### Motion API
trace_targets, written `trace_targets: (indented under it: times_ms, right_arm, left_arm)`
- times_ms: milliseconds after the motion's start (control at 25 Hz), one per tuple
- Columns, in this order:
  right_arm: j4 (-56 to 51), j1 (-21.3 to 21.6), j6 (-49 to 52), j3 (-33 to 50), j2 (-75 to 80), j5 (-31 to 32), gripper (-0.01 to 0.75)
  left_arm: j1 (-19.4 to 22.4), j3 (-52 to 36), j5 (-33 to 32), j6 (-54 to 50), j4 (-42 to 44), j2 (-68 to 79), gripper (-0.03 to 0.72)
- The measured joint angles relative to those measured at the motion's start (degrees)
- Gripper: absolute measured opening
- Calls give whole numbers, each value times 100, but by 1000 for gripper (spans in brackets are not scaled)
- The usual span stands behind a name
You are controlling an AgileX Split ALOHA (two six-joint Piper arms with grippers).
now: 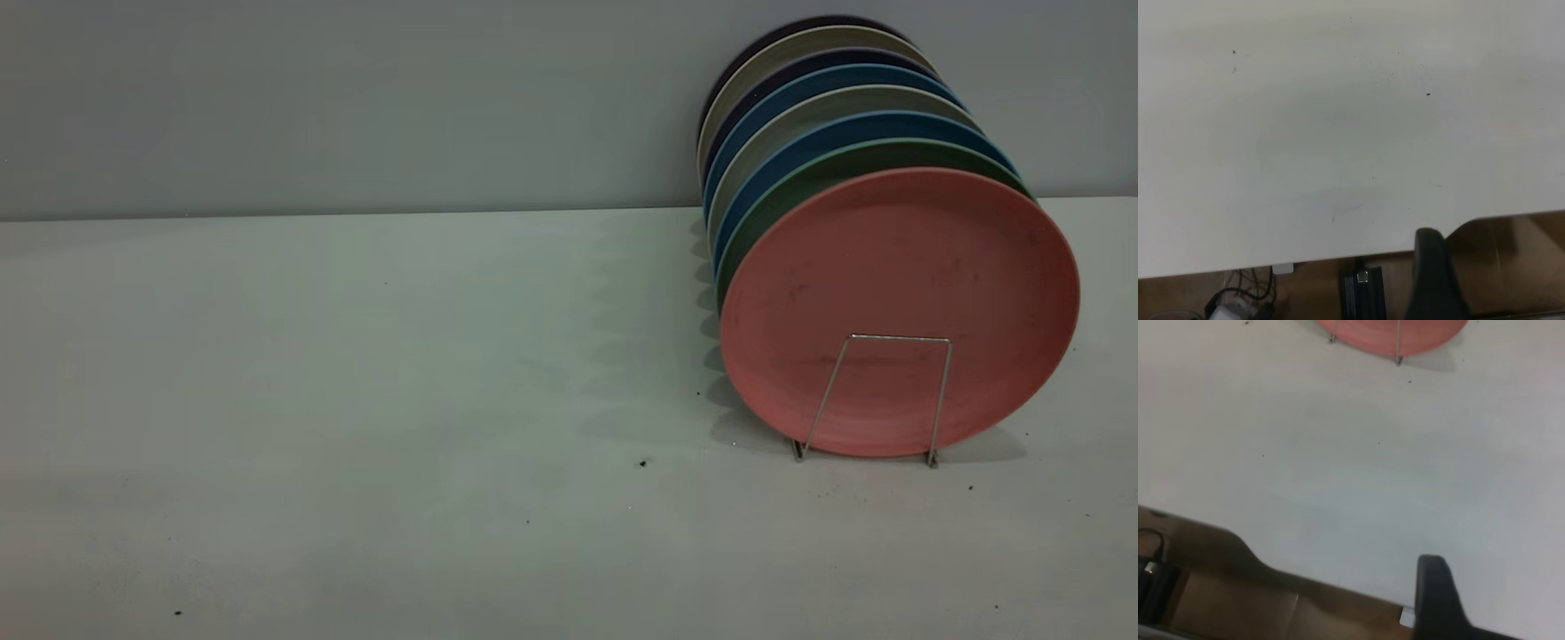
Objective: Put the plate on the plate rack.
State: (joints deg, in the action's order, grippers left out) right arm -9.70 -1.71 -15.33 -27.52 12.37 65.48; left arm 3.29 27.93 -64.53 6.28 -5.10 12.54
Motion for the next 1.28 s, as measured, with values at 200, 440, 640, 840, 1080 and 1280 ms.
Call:
trace_targets:
  times_ms: [200, 440, 640, 840, 1080, 1280]
  right_arm:
    - [0, 0, 0, 0, 0, 0, 473]
    - [0, 0, 0, 0, 0, 0, 473]
    - [0, 0, 0, 0, 0, 0, 473]
    - [0, 26, 0, 0, -376, -7, 473]
    - [0, 26, 0, 0, -1166, 5, 474]
    - [0, 26, 0, 0, -1334, 21, 474]
  left_arm:
    - [0, 0, 0, 0, 0, 0, 516]
    - [0, 0, 0, 0, 0, 0, 516]
    - [0, 0, 0, 0, 0, -31, 516]
    - [0, 0, 0, 0, -4, -378, 516]
    - [0, 0, -9, 0, -4, -981, 516]
    - [0, 0, -30, 0, -4, -1354, 516]
